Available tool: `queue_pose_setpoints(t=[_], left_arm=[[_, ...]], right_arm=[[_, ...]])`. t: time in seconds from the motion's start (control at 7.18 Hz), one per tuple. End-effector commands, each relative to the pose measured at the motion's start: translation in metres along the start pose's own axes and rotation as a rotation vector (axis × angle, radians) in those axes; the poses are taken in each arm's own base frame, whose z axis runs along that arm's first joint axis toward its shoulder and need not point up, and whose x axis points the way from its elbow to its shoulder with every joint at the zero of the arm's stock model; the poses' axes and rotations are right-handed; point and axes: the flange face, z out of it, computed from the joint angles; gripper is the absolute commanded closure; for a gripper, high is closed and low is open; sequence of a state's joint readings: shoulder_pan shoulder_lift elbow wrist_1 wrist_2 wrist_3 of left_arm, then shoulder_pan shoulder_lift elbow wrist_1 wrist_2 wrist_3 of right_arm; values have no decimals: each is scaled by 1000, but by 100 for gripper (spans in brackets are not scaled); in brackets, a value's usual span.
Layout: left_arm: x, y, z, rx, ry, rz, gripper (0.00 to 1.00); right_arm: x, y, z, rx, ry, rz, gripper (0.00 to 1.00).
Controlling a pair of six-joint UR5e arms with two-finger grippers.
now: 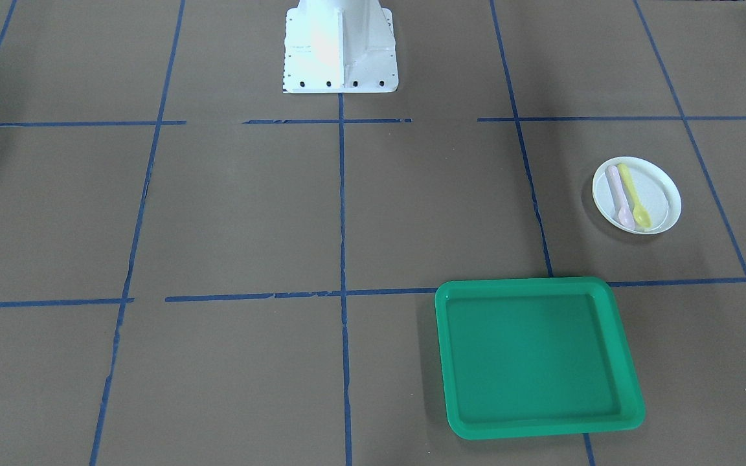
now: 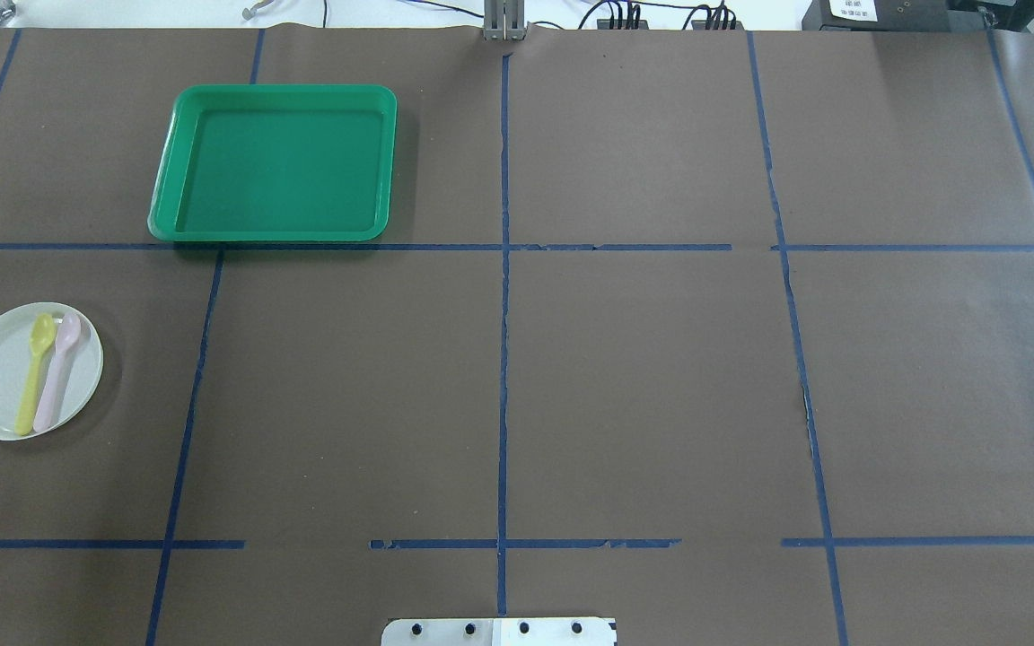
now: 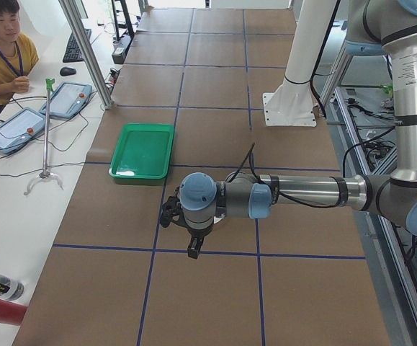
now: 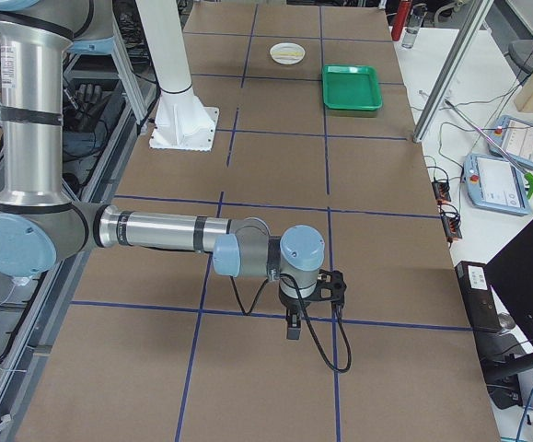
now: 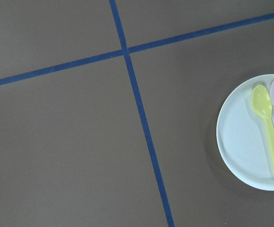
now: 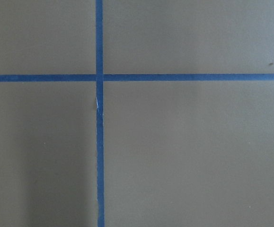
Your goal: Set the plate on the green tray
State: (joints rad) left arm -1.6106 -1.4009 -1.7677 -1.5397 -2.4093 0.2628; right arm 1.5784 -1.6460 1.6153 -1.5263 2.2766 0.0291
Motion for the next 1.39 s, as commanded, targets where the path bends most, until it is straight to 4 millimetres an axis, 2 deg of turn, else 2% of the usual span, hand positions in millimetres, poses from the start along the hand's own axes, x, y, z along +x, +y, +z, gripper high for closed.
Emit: queue_pose_setpoints(t=[0.0,0.28,0.56,0.7,0.84,0.97,1.11,1.25], left_arm=[[4,-6,-16,12,-4,-7,0],[-3,-13,-18,-5,-86,1,0],[-4,-10,-19,50,-98,50,0],[-9,-3,-13,44,-96,47,0],[-6,-8,-13,67,-92,-69,0],[18,-20,15,65,-60,-125,0],[21,-10,41,62,-49,-111,0],[25,-11,61,98,-30,-221,0]], right_arm=[[0,0,0,0,0,0,0],[0,0,0,0,0,0,0],[0,0,0,0,0,0,0],[0,0,0,0,0,0,0],[0,0,0,0,0,0,0],[0,0,0,0,0,0,0],[0,0,0,0,0,0,0],[1,0,1,-1,0,1,0]])
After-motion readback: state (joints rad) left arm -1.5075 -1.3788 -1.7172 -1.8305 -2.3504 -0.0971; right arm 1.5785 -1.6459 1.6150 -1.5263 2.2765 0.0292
